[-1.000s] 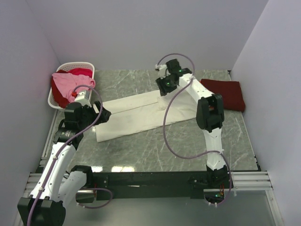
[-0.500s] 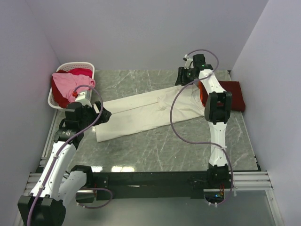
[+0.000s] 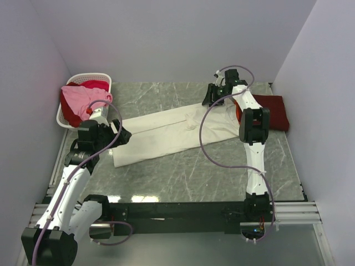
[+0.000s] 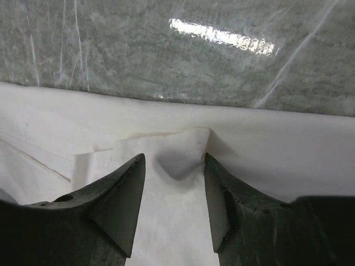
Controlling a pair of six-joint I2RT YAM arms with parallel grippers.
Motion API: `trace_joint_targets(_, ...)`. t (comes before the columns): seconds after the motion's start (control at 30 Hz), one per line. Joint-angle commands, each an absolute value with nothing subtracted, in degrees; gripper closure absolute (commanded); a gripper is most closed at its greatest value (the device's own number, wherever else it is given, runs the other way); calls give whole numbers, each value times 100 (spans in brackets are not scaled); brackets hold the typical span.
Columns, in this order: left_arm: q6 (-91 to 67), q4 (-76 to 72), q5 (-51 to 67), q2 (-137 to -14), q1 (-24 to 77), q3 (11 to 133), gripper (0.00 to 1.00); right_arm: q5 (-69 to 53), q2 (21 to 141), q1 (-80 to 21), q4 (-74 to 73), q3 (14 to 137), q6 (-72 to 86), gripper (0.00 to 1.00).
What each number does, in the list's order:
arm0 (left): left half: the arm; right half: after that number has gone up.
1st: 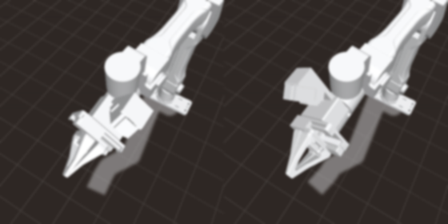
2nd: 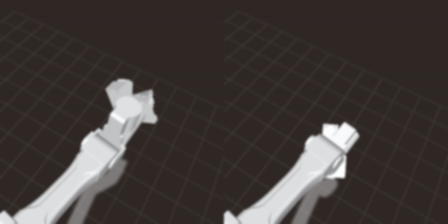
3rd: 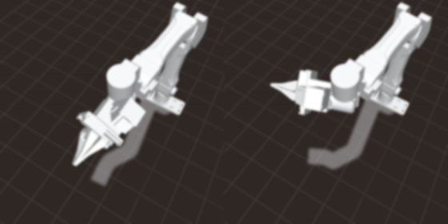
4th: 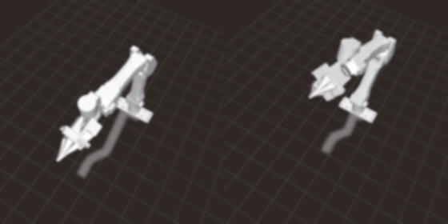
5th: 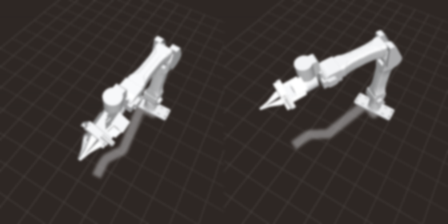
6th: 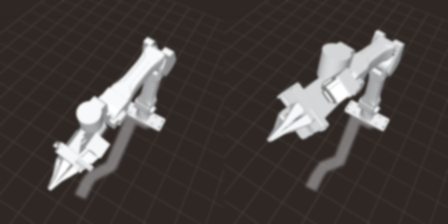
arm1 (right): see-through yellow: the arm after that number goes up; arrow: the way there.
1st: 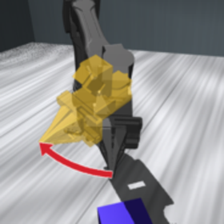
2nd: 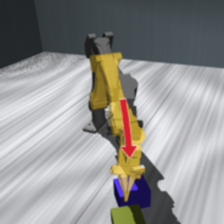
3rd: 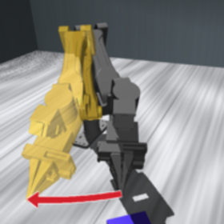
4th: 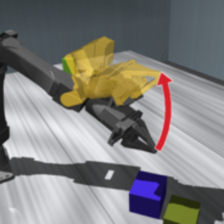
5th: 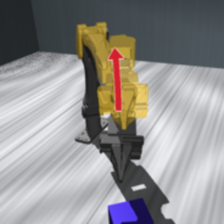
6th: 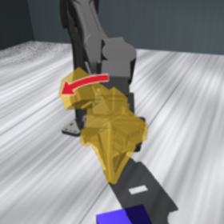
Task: Fold and stack the t-shirts
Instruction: Fold the tshirt
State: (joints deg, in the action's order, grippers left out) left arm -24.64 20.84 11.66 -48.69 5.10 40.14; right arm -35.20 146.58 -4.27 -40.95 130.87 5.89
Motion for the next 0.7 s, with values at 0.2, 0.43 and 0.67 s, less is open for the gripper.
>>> trace_joint_targets(0.2, -2364, 1942, 1099, -4904, 510, 4008, 19, -3683, 14423, -387, -3771, 13219, 861, 81)
trace_joint_targets(0.43, -2364, 1951, 1107, -4948, 510, 4008, 20, -4016, 13783, -360, -3235, 12412, 624, 100)
trace_joint_targets(0.67, -2355, 1951, 1116, -4966, 510, 4008, 20, -4597, 13149, -308, -2567, 11470, 439, 100)
